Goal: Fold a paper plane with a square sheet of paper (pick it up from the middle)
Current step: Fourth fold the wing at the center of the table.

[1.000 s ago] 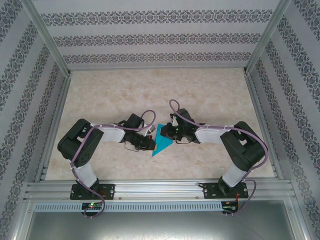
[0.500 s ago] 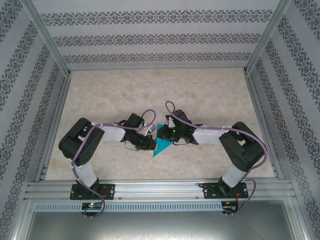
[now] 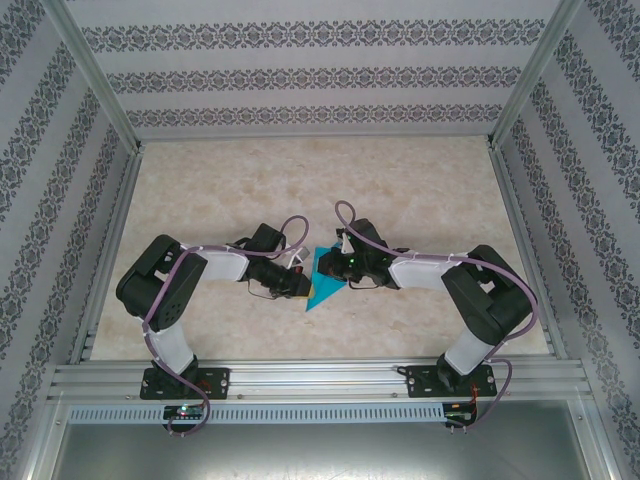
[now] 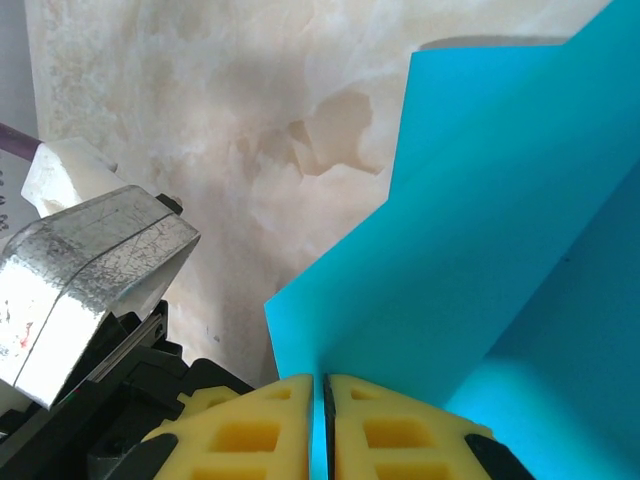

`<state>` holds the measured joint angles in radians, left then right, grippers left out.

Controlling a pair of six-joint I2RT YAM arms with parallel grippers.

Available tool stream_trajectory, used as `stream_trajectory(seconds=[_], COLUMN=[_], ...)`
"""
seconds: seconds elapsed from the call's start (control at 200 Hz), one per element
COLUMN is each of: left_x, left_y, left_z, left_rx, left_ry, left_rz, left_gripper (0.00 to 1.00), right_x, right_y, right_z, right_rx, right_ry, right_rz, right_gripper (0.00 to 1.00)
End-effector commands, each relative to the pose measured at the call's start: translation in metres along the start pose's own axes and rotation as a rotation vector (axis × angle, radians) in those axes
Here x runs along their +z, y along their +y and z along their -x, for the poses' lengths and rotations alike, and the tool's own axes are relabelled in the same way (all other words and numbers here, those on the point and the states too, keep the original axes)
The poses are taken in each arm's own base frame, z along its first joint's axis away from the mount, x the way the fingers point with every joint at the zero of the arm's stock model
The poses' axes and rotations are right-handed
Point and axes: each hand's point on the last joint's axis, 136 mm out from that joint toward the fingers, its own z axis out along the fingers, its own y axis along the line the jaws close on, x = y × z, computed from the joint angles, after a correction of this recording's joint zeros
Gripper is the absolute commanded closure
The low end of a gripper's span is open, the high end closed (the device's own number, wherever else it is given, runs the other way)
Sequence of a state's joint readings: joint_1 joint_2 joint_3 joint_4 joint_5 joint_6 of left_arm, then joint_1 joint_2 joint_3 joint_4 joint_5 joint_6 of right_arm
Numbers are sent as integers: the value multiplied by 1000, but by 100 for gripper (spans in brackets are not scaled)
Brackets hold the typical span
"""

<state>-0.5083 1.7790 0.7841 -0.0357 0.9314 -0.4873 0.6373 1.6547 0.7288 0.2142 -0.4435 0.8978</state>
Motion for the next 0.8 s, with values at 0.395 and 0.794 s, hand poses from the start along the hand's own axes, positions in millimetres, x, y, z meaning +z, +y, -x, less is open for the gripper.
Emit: stream_trajectory(seconds=[0.395, 0.794], left_x=[2, 2], left_y=[-3, 2], left_z=[5, 6], left_rx=[-25, -59], left_ry=[14, 14], left_rz=[-48, -50], left_gripper=[96, 96], right_x=[17, 21], right_y=[-8, -15], right_z=[8, 10], right_rx=[9, 21], right_ry=[-3, -4], right_rz=[-25, -34], right_gripper=[88, 88])
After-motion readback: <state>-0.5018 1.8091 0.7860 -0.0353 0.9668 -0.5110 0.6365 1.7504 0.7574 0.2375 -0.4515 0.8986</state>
